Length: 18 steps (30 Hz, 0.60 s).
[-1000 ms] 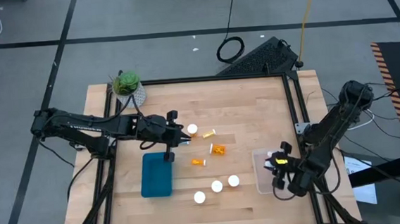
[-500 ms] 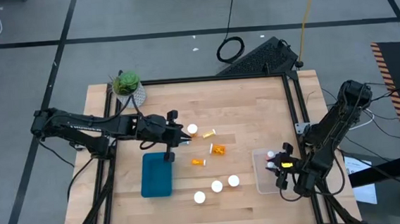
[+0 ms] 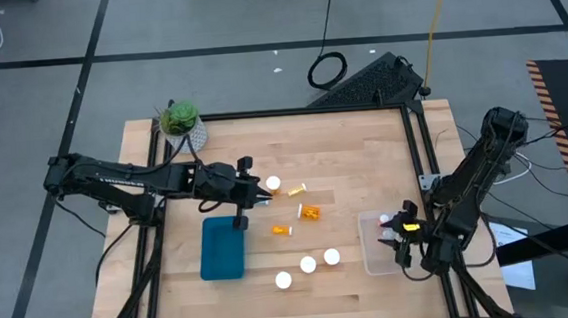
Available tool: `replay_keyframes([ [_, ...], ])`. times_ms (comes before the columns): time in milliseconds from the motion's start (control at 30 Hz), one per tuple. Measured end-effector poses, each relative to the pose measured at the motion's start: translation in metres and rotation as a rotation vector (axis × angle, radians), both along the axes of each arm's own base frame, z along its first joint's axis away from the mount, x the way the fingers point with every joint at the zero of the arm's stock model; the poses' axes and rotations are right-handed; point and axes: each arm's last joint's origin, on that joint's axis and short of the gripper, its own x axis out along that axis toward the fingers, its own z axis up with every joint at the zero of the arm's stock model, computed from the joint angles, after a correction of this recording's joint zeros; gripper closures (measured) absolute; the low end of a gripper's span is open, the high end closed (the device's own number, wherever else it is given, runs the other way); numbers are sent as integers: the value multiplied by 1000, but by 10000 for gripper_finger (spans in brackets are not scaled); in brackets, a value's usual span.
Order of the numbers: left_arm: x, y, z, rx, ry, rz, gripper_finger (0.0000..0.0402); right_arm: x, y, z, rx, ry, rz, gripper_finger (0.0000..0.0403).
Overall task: Pick and place medicine bottles into bin by pill shape (circle, oval)
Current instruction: Put the orange bottled tablet into the transparent bin
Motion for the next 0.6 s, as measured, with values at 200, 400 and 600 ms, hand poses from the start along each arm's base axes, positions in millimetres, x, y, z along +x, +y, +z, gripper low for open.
replay_keyframes([
  [200,0,3,0,-1,-3,11,369,6,-8,26,62,-65,0,189],
  [400,-1,1,-10,-44,71,35,346,20,-15,60,16,-128,45,190],
  [600,-2,-3,-41,-54,161,37,269,36,-26,91,-54,-160,75,190],
])
